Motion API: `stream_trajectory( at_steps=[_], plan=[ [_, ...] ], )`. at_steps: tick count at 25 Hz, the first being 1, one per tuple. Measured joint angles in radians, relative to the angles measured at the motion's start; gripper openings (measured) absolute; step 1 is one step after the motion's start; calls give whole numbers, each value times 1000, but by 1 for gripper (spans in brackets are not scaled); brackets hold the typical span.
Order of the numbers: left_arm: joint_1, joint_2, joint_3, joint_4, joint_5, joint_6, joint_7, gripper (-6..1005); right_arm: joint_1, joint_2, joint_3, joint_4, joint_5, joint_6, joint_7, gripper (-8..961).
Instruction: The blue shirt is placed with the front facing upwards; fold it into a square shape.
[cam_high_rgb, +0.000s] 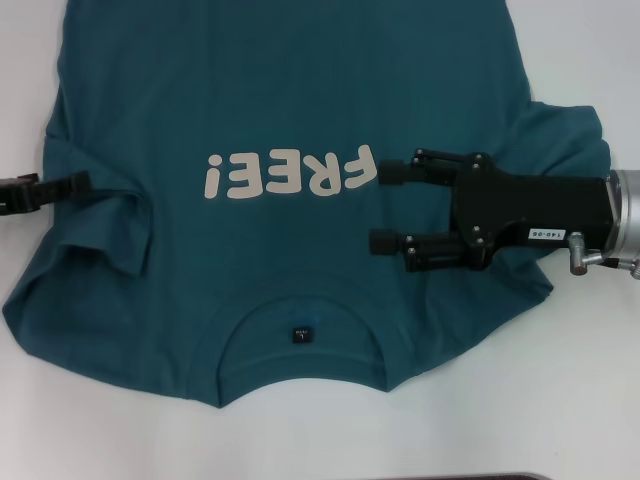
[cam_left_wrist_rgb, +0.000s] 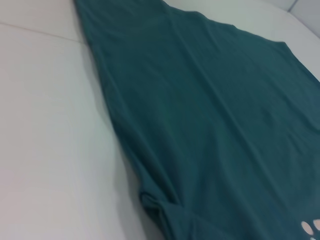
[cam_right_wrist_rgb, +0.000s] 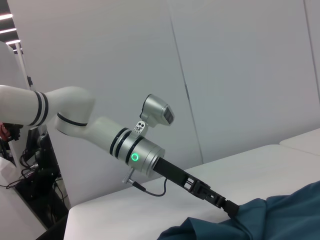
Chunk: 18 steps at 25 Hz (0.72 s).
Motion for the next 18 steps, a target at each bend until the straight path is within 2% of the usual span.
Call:
stream_trajectory(
  at_steps=[11,18],
  plan=[
    [-5,-2,-3,-11,-2,-7,-9,798,-2,0,0,0,0,0,-1,897],
    [-15,-1,7,-5,3,-8,-10,613,-7,0,0,0,0,0,-5,897]
  ],
)
